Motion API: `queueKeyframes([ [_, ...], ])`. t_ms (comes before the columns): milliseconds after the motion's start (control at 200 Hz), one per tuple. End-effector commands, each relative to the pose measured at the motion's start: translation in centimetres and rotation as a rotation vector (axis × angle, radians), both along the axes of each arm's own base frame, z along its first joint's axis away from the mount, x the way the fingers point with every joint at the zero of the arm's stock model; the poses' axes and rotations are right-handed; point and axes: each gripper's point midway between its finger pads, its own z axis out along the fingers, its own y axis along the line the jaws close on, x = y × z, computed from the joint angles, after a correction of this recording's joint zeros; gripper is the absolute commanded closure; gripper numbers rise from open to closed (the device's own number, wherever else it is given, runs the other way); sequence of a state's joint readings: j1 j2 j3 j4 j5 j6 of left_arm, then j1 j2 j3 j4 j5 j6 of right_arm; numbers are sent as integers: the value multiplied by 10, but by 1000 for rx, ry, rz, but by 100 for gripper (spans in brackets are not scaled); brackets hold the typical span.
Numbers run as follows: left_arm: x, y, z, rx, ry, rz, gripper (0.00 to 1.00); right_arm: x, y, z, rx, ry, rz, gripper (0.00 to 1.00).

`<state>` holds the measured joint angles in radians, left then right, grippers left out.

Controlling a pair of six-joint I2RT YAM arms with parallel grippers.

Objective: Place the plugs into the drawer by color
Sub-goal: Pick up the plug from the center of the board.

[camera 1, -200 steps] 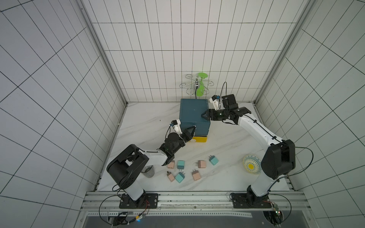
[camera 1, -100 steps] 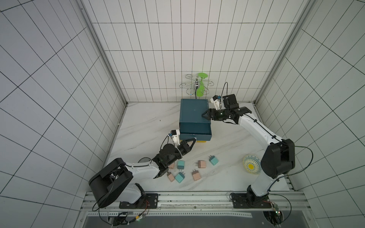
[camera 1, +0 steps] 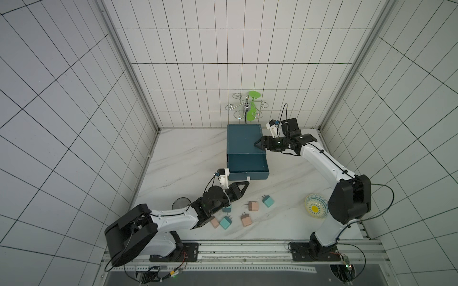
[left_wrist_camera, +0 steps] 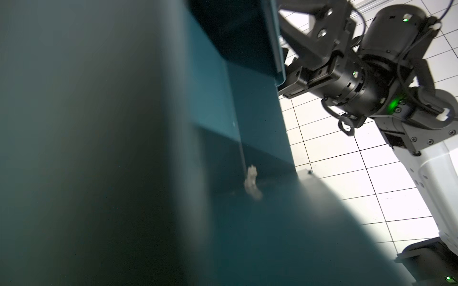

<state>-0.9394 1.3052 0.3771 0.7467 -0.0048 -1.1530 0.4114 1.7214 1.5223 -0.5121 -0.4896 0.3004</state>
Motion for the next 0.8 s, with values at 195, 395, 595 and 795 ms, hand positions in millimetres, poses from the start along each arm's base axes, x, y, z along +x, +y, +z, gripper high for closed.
queueKeyframes([
  [195,-11,22,5,49,-20,22,46,-16,-14,-2,-38,55,-55,15],
  [395,-20,43,26,129,-65,41,35,-32,-32,48,7,-58,-131,14],
  [595,-47,75,28,311,-67,-14,29,-92,-95,32,-150,-11,-277,11],
  [795,-64,103,35,338,-135,-13,22,-167,-119,-31,-219,69,-265,13],
])
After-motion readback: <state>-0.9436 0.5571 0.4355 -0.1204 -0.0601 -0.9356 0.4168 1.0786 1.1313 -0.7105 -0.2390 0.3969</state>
